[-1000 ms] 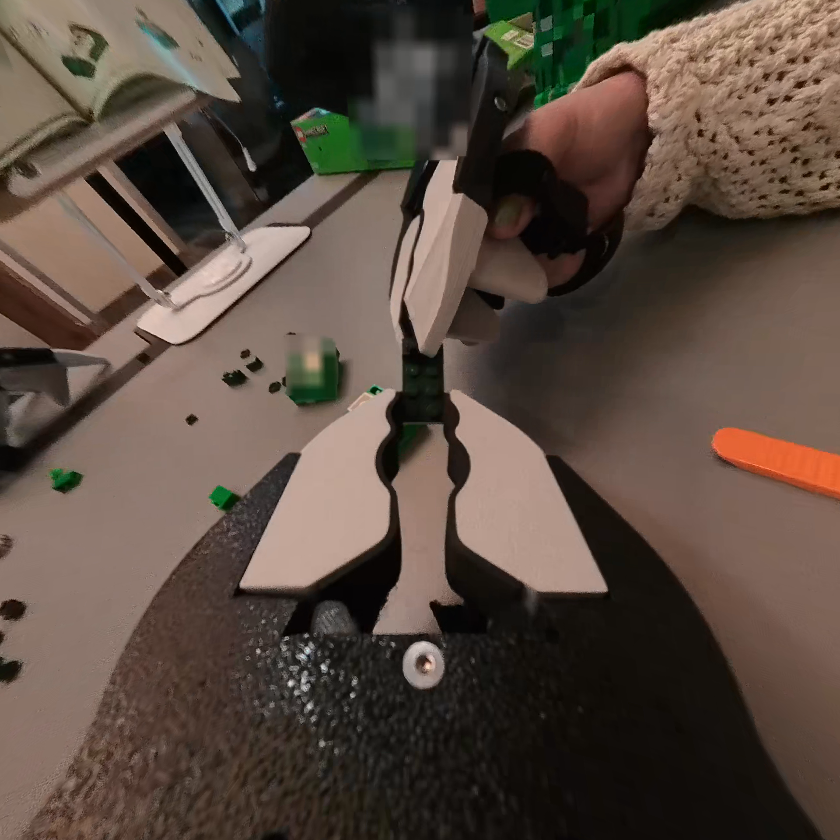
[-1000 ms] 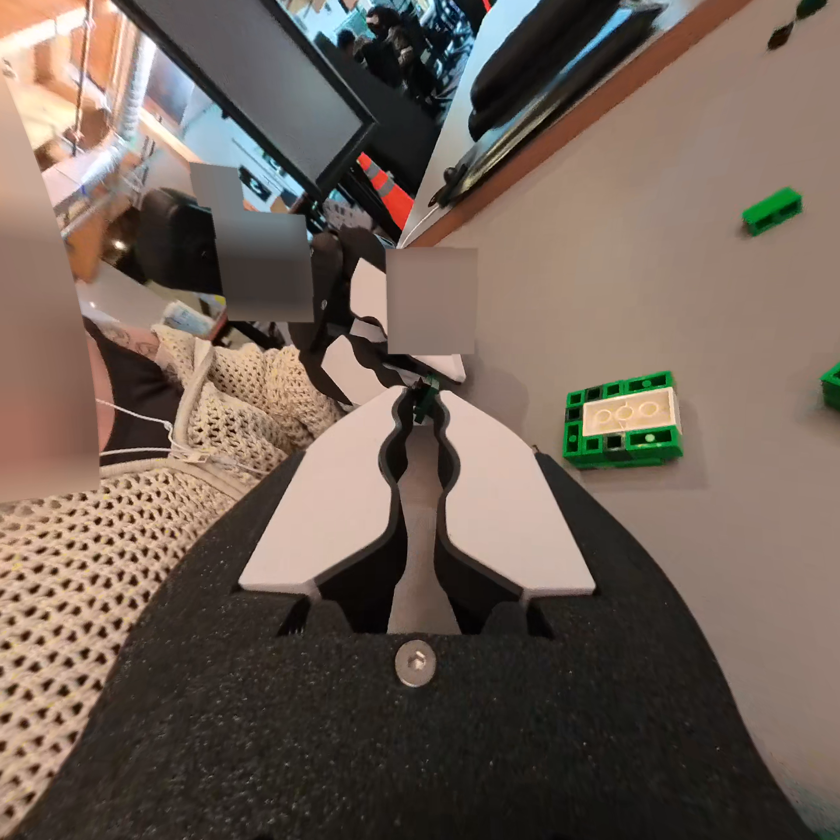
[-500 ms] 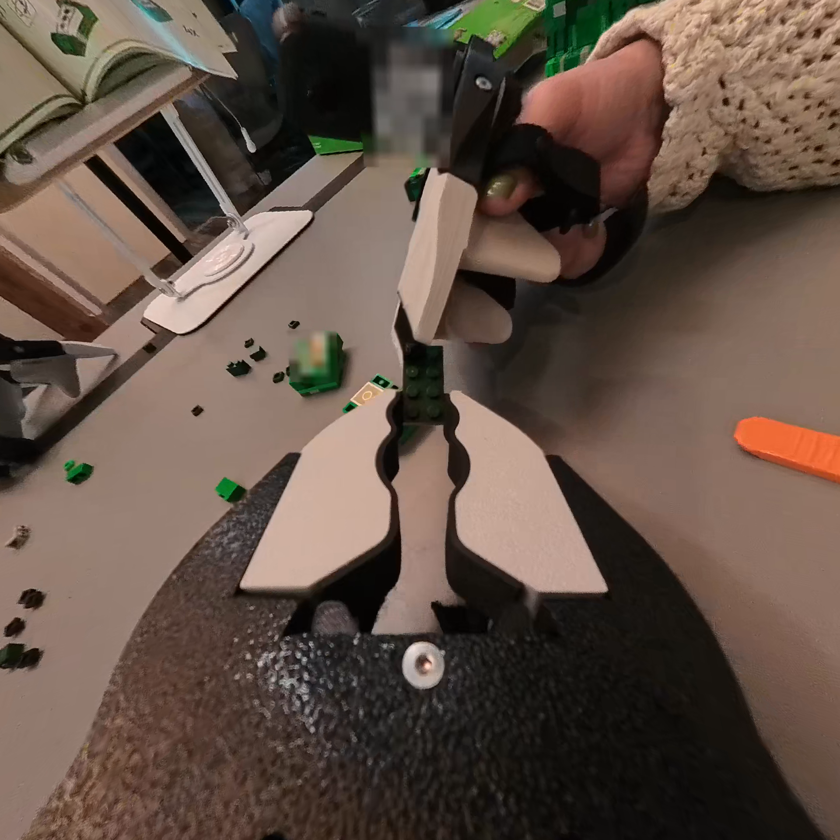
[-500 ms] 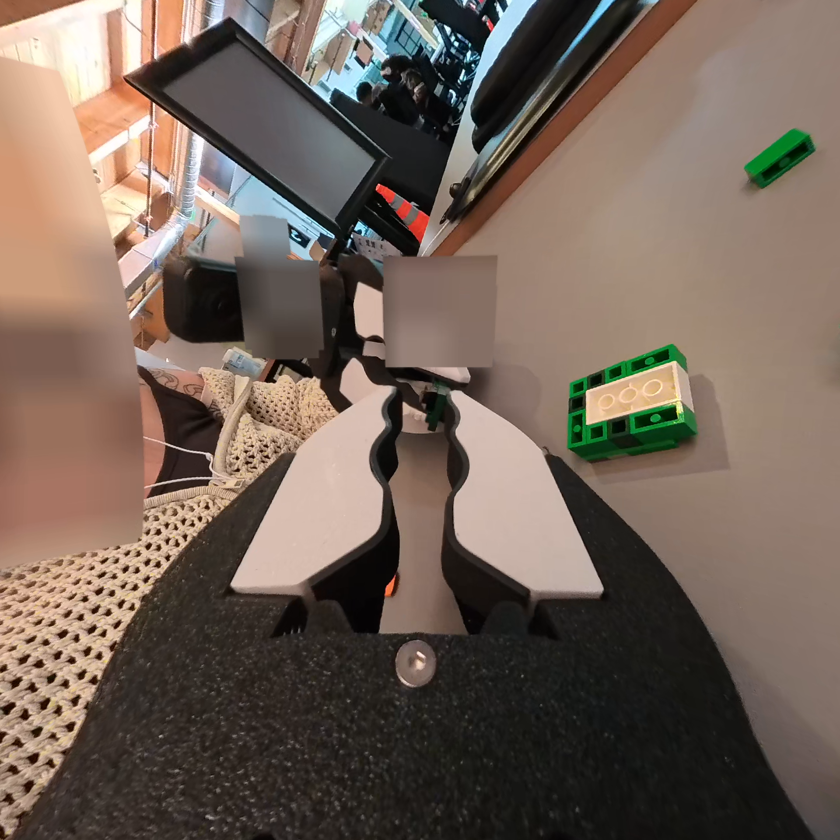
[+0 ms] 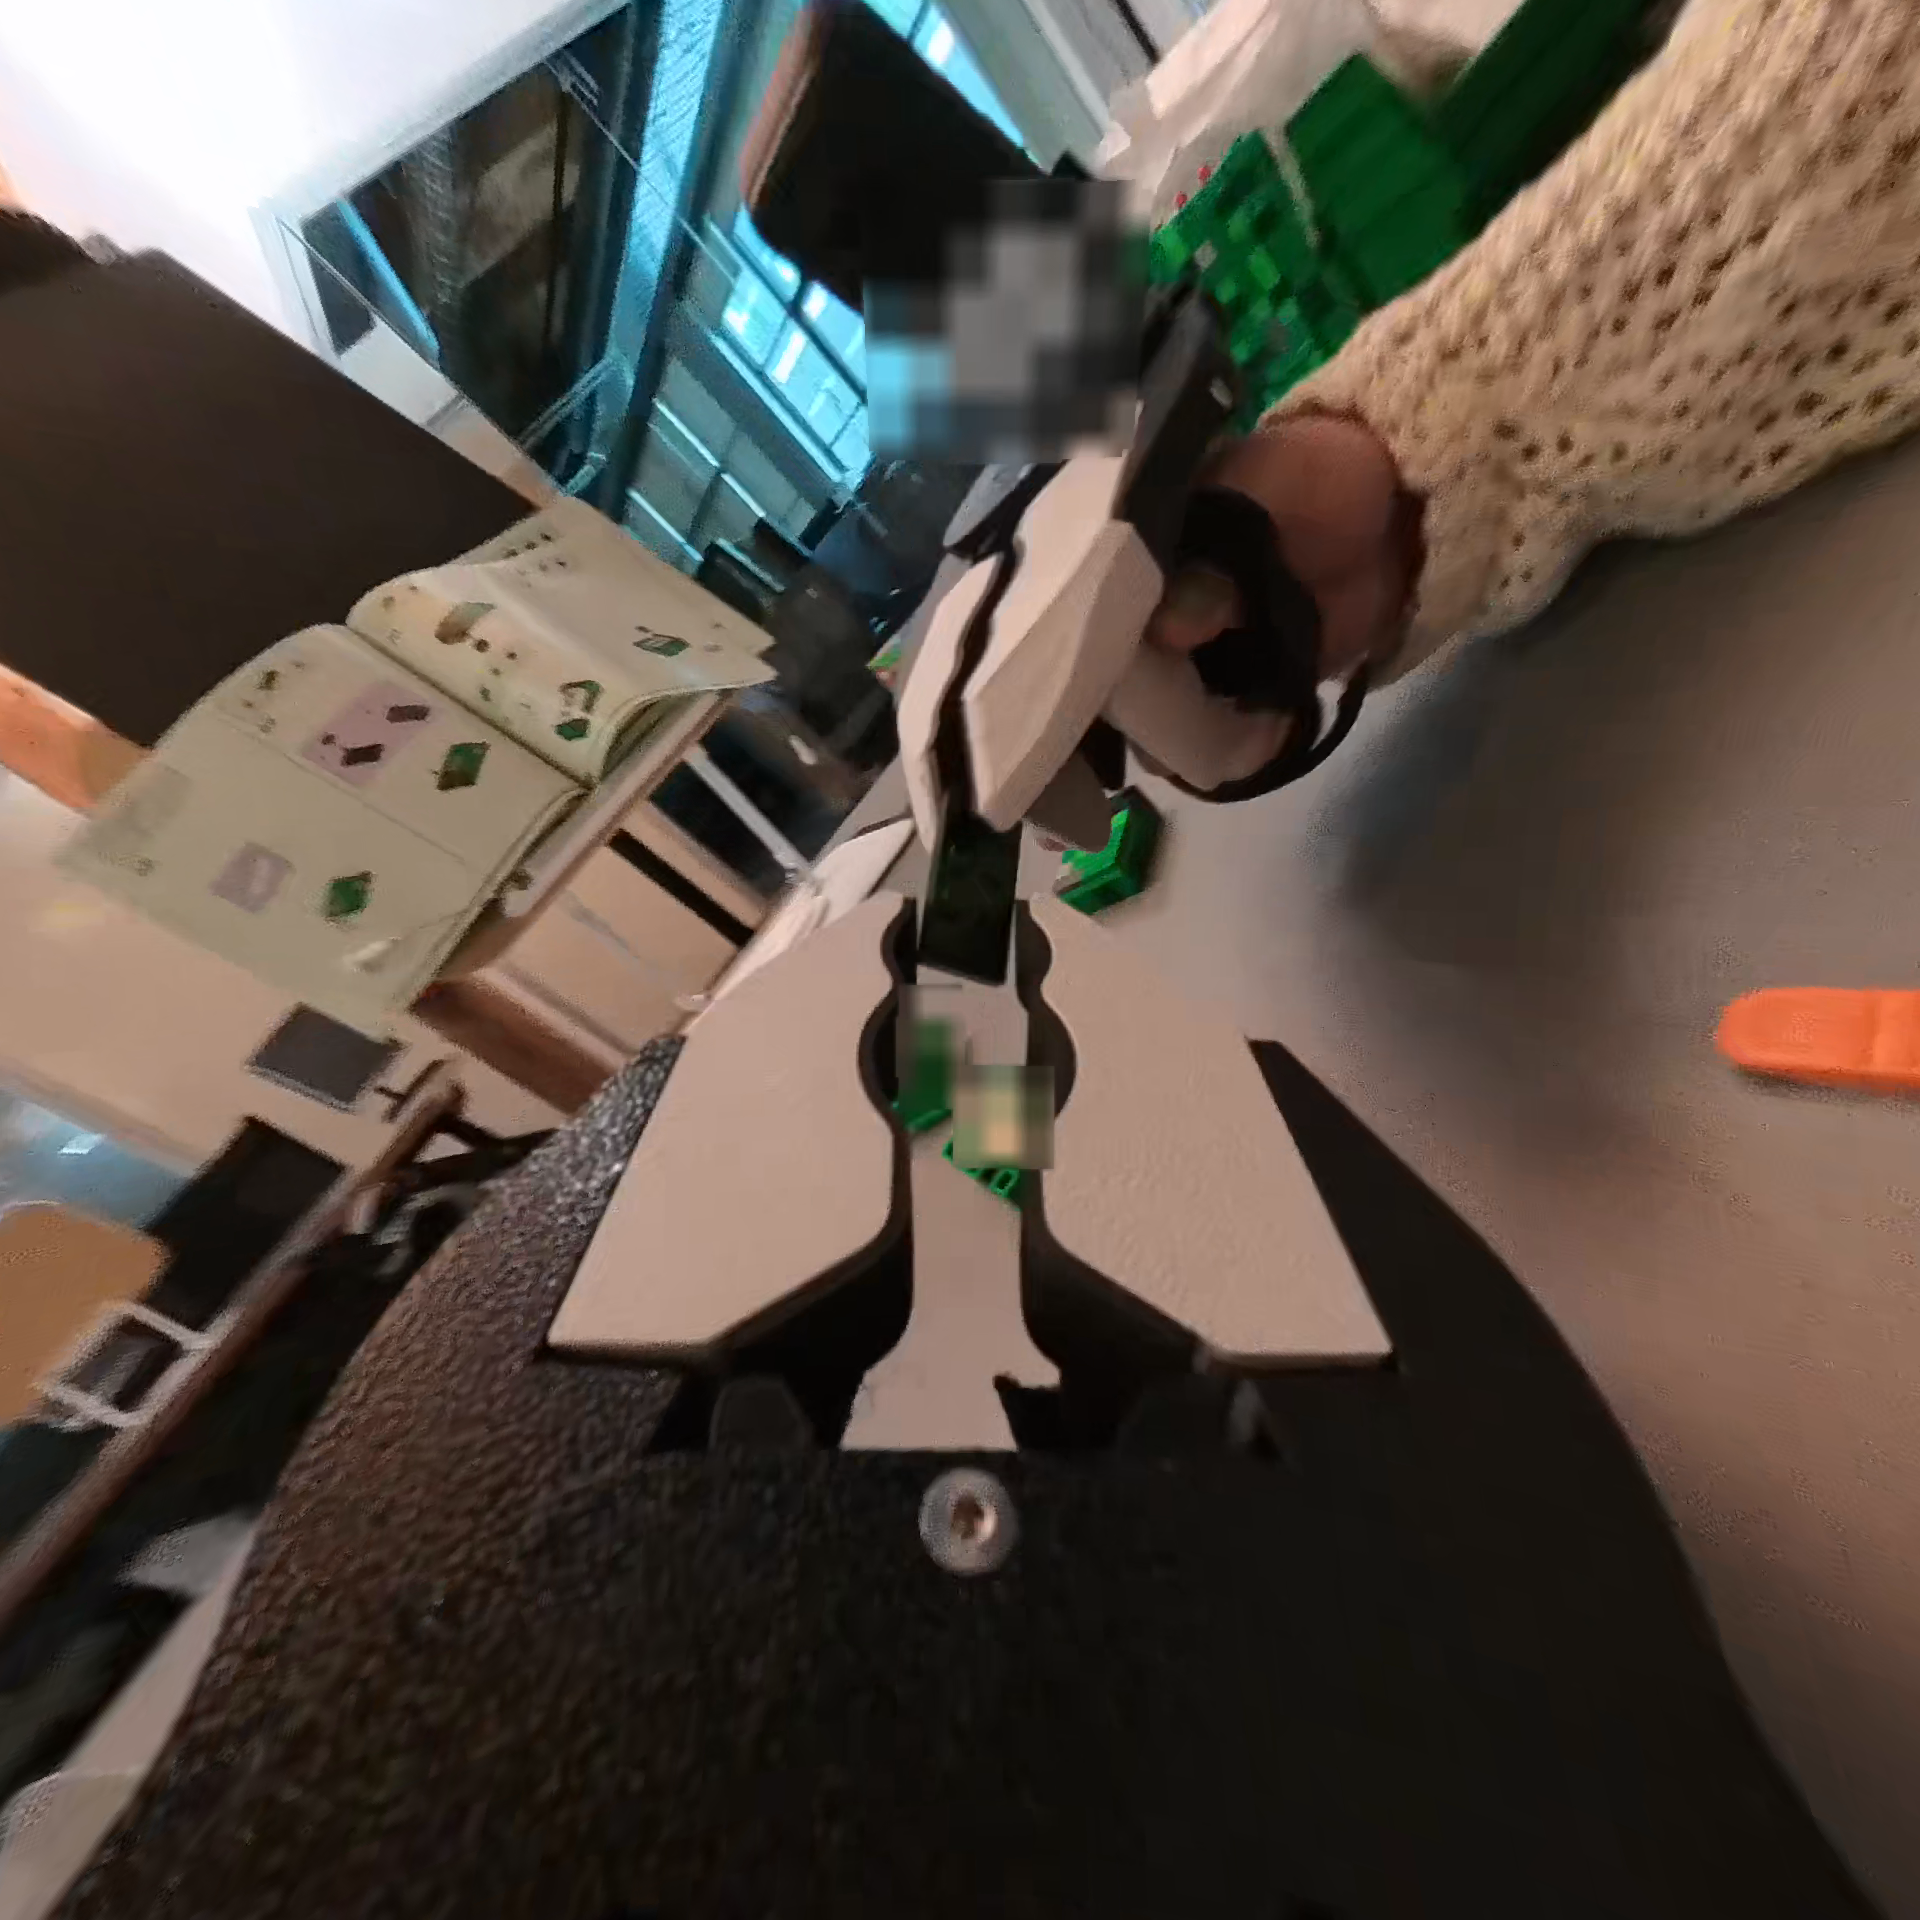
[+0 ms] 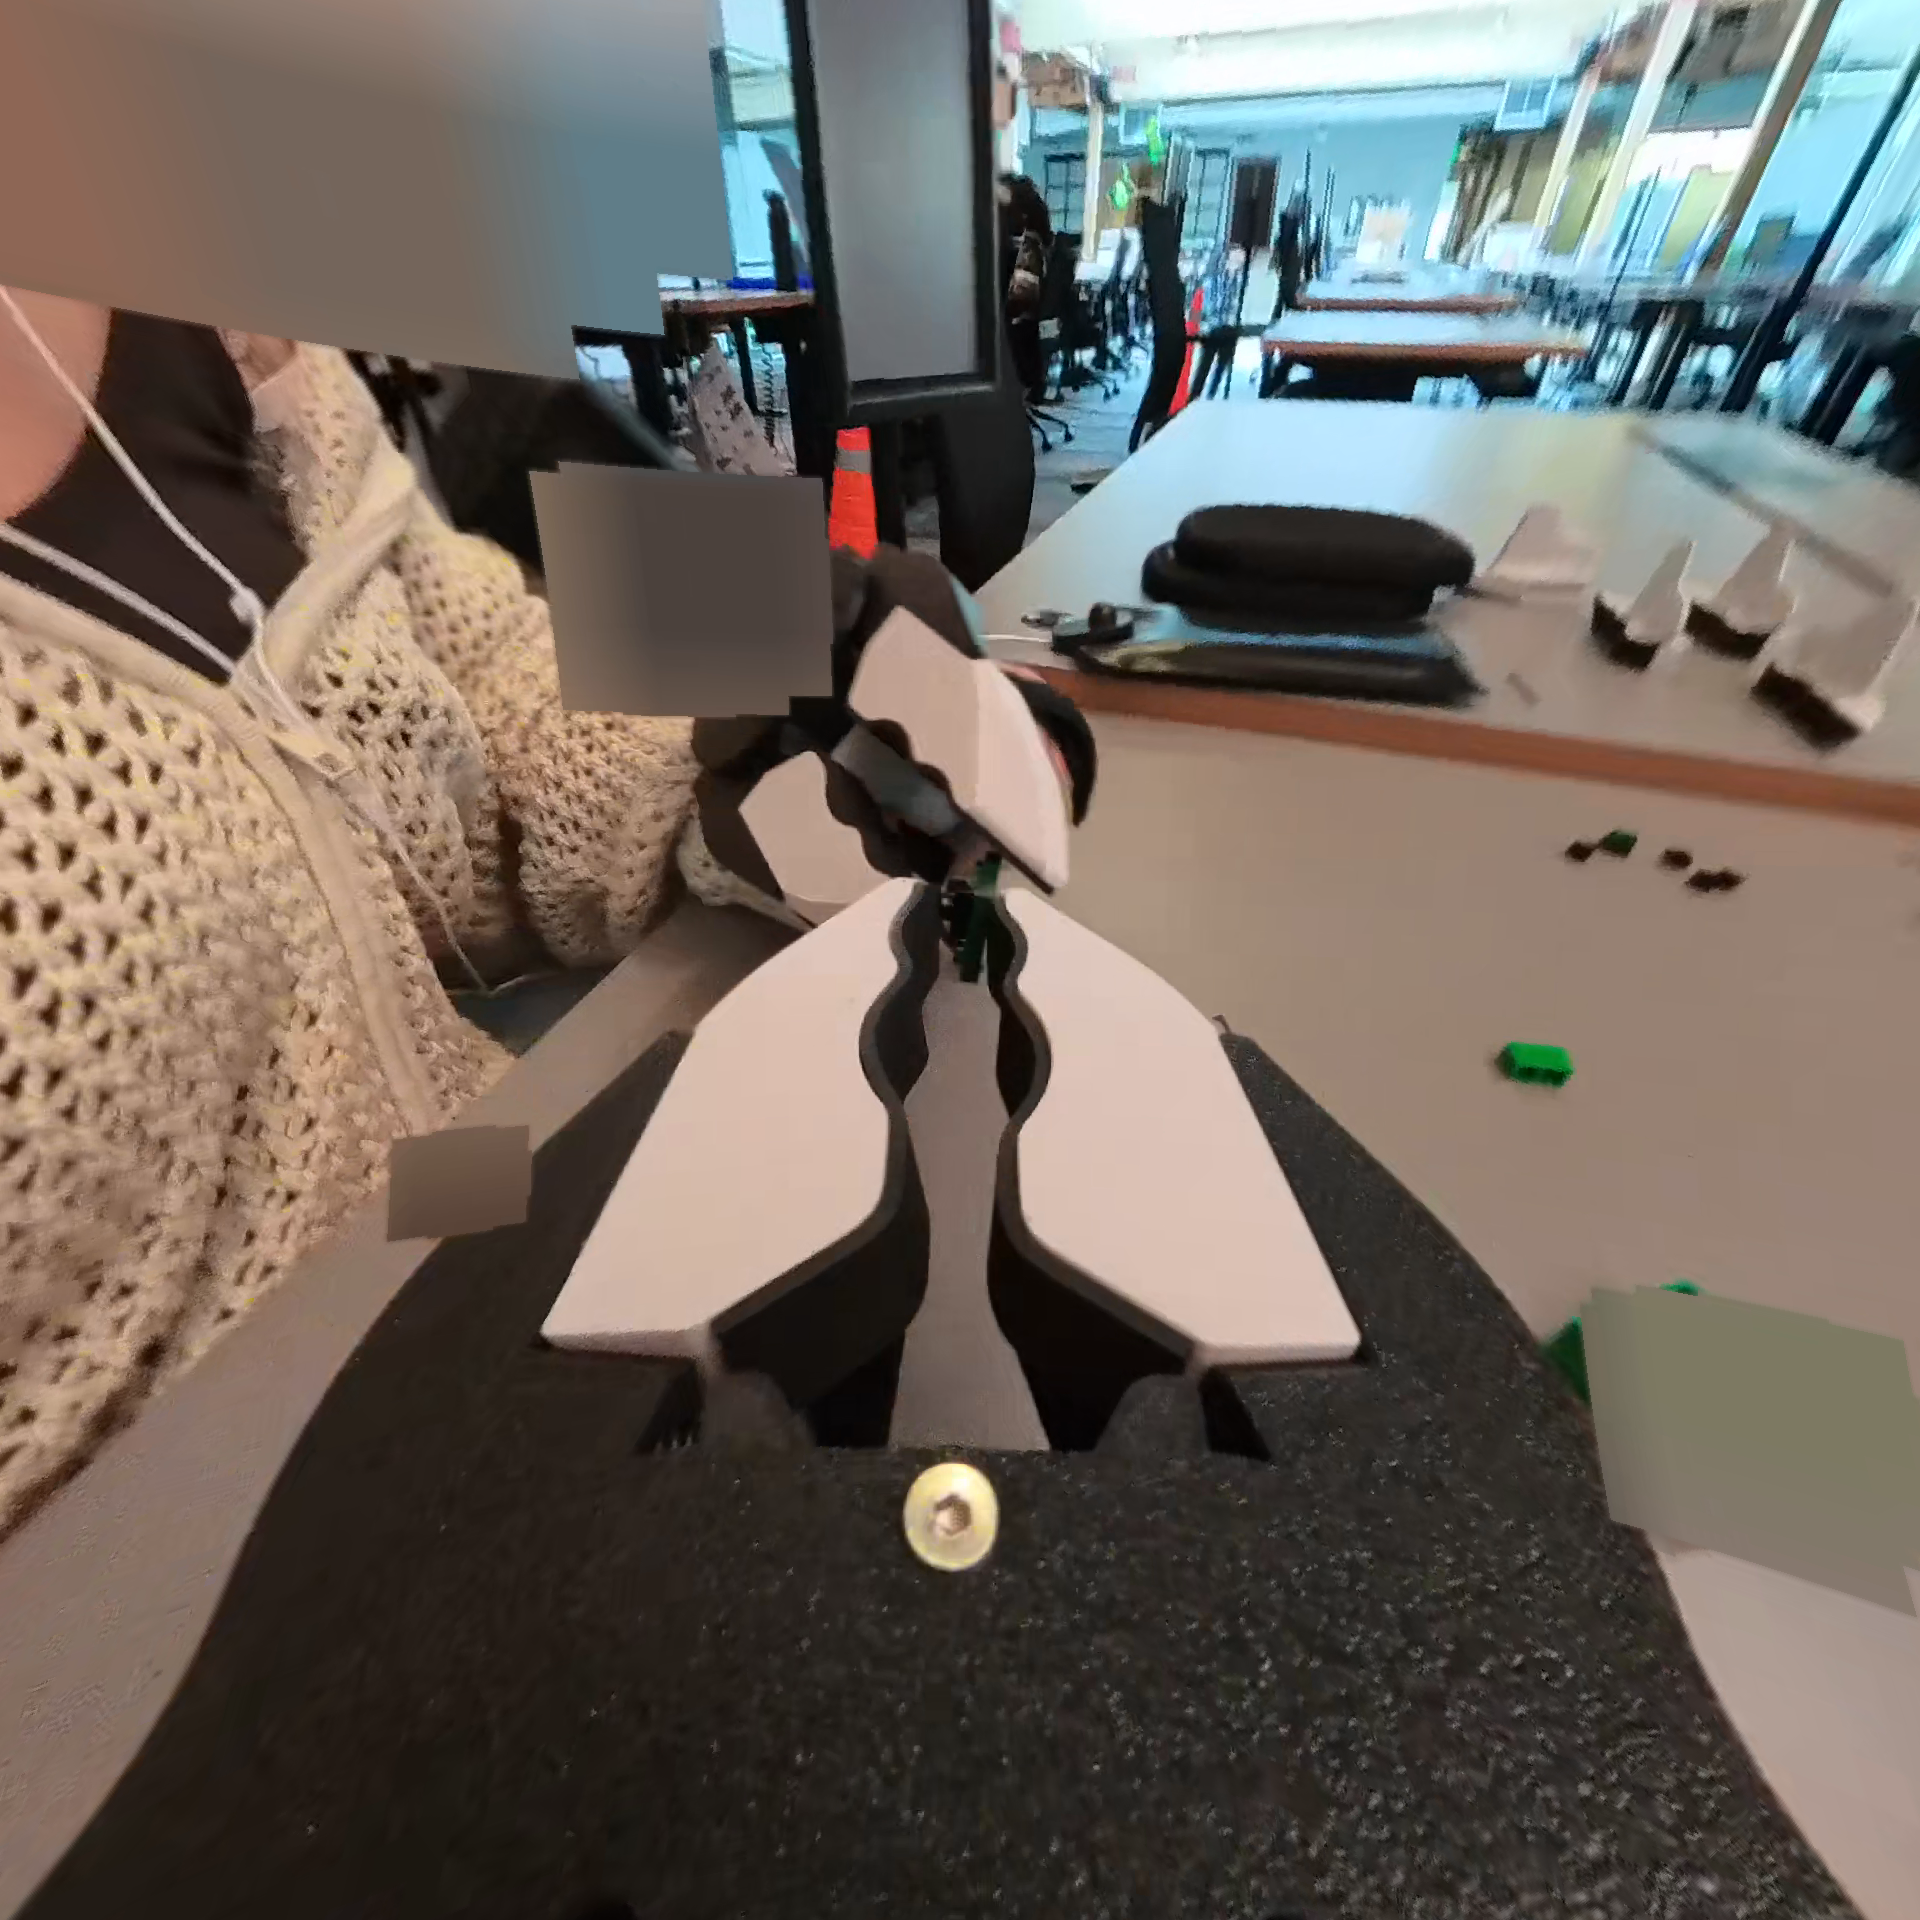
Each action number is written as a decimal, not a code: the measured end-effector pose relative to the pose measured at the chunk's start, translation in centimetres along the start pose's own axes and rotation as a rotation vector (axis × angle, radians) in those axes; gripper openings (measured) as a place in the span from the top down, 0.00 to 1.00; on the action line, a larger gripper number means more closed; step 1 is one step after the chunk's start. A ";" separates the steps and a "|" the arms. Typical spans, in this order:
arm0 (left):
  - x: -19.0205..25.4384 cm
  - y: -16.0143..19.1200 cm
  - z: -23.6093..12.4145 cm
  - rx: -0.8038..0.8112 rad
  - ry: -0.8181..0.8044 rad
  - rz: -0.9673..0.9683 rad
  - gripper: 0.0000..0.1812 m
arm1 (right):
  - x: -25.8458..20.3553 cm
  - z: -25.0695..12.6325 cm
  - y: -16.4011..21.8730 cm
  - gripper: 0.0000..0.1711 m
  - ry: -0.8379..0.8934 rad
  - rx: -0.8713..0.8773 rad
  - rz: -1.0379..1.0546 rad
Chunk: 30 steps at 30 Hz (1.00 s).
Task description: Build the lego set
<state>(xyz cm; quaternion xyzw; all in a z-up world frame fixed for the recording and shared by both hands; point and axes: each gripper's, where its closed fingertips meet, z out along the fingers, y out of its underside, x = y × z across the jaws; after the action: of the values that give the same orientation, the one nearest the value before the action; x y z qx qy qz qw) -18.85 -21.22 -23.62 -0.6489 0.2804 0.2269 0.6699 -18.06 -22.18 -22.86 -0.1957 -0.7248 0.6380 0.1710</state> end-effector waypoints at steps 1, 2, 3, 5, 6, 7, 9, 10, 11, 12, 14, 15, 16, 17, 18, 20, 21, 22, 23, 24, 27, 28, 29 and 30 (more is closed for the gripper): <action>0.1 0.0 0.0 0.008 0.024 -0.037 0.89 | -0.3 -0.1 -0.3 0.95 -0.008 0.020 -0.032; 0.2 0.0 0.0 0.021 0.045 -0.070 0.88 | -0.4 -0.2 -0.5 0.95 -0.010 0.030 -0.059; 0.3 -0.2 -0.1 0.042 0.066 -0.101 0.88 | -0.5 -0.3 -0.5 0.95 -0.014 0.024 -0.087; 0.4 -0.8 -0.3 0.091 0.102 -0.156 0.91 | -0.7 -0.4 -0.3 0.95 -0.020 0.003 -0.145; 0.5 -1.0 -0.4 0.109 0.123 -0.177 0.93 | -1.0 -0.4 -0.2 0.95 -0.030 -0.004 -0.165; 0.7 -1.0 -0.4 0.118 0.148 -0.199 0.94 | -1.1 -0.4 -0.1 0.95 -0.035 -0.008 -0.181; 0.8 -1.3 -0.5 0.130 0.175 -0.241 0.95 | -1.2 -0.5 -0.2 0.95 -0.037 -0.002 -0.197; 0.8 -1.5 -0.5 0.144 0.181 -0.261 0.95 | -1.3 -0.5 -0.4 0.95 -0.037 0.014 -0.206; 0.8 -1.7 -0.6 0.157 0.189 -0.283 0.95 | -1.4 -0.5 -0.6 0.95 -0.036 0.030 -0.213; 0.7 -1.9 -0.7 0.173 0.195 -0.307 0.96 | -1.6 -0.5 -0.9 0.95 -0.034 0.052 -0.224; 0.6 -2.4 -0.8 0.209 0.207 -0.357 0.97 | -1.8 -0.5 -1.4 0.95 -0.023 0.099 -0.237; 0.5 -2.6 -0.9 0.222 0.212 -0.379 0.97 | -1.8 -0.4 -1.6 0.95 -0.015 0.119 -0.234; 0.4 -2.7 -0.9 0.236 0.214 -0.392 0.97 | -1.8 -0.4 -1.8 0.95 -0.008 0.141 -0.230; 0.3 -2.8 -1.0 0.249 0.214 -0.404 0.97 | -1.8 -0.3 -2.0 0.95 -0.002 0.162 -0.230; 0.2 -3.0 -1.0 0.262 0.215 -0.417 0.97 | -1.8 -0.3 -2.2 0.95 0.011 0.181 -0.230; 0.0 -3.5 -1.2 0.302 0.224 -0.462 0.97 | -1.8 -0.3 -2.8 0.95 0.041 0.230 -0.231; -0.1 -3.7 -1.3 0.319 0.227 -0.484 0.97 | -1.8 -0.2 -3.1 0.95 0.049 0.256 -0.227; -0.2 -3.7 -1.3 0.326 0.227 -0.495 0.97 | -1.8 -0.2 -3.1 0.95 0.054 0.265 -0.209; -0.3 -3.7 -1.3 0.324 0.223 -0.498 0.97 | -1.6 -0.2 -3.1 0.95 0.058 0.268 -0.197; -0.3 -3.6 -1.3 0.320 0.218 -0.497 0.97 | -1.5 -0.2 -3.1 0.95 0.057 0.270 -0.184; -0.7 -3.0 -1.0 0.295 0.178 -0.481 0.96 | -0.8 -0.1 -2.9 0.95 0.071 0.267 -0.121; -0.9 -2.8 -0.9 0.287 0.139 -0.439 0.96 | -0.6 -0.2 -2.9 0.95 0.078 0.279 -0.097; -1.2 -2.7 -0.8 0.276 0.081 -0.373 0.94 | -0.4 -0.2 -2.8 0.95 0.078 0.291 -0.062; -1.4 -2.5 -0.7 0.257 0.017 -0.293 0.92 | -0.1 -0.2 -2.8 0.95 0.076 0.310 -0.010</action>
<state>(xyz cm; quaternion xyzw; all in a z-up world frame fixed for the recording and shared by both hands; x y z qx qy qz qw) -18.30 -22.00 -20.80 -0.5935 0.2153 0.0840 0.7709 -18.09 -22.33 -20.04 -0.1872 -0.6118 0.7334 0.2297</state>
